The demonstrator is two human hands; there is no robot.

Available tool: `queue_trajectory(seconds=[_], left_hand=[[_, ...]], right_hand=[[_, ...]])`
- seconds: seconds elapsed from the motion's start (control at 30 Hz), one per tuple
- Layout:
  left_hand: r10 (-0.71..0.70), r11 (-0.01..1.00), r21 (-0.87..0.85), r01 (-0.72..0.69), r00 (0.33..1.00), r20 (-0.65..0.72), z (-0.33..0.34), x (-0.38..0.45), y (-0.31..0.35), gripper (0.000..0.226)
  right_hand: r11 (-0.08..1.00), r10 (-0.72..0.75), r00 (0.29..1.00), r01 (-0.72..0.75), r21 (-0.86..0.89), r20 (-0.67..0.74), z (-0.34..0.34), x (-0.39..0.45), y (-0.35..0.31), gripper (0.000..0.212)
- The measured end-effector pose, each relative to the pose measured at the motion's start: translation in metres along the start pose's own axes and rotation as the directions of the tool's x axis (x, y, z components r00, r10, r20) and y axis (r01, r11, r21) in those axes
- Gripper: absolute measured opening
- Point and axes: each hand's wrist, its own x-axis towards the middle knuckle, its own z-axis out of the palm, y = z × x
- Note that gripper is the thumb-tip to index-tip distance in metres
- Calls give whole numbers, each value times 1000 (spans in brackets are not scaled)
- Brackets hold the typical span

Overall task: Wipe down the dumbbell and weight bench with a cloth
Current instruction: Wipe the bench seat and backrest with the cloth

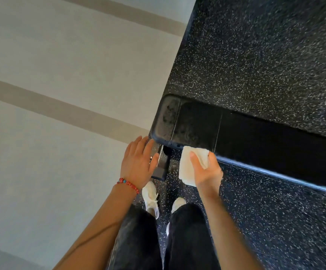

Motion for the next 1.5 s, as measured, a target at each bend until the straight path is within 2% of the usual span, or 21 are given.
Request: queue_trajectory(seconds=[0.13,0.3,0.5,0.63,0.7,0.8,0.87,0.93,1.03,1.13,1.23,1.4,1.5], left_hand=[[-37,999,-16,38,999,29,24,33,-7,51],[-80,996,-24,82,995,58,70,79,-18,54],[-91,995,-41,94,994,59,139,128,-40,52],[-92,995,-36,93,995,33,183,153,-57,49],[-110,993,-38,111,994,24,202,160,-65,46],[-104,994,-37,104,995,3,222,164,-74,46],[-89,996,-24,88,996,-22,230,164,-76,48],[-83,997,-15,82,995,-48,233,164,-77,50],[-69,998,-2,69,995,-77,236,163,-79,51],[-63,998,7,64,994,-91,237,163,-81,51],[-66,998,-4,65,994,-86,236,163,-81,51],[-72,997,-8,71,996,-54,233,159,-84,53],[-85,996,-16,84,994,-71,234,152,-88,53]], right_hand=[[999,26,999,-25,-26,38,20,38,3,31],[999,41,996,-41,-3,78,52,90,20,16],[989,-122,988,129,-75,97,97,149,54,26],[946,-247,962,266,-186,118,133,177,81,31],[896,-307,940,338,-287,149,149,185,95,36],[762,-448,883,459,-457,140,166,195,109,38],[685,-529,839,512,-518,128,173,204,111,39],[662,-556,822,528,-532,125,178,216,104,37],[667,-543,835,495,-557,92,192,248,79,37],[713,-477,878,408,-571,32,212,284,51,42],[736,-465,885,385,-556,-2,215,282,53,43],[705,-527,838,523,-480,138,198,211,85,35],[652,-558,809,565,-505,184,199,216,82,33]])
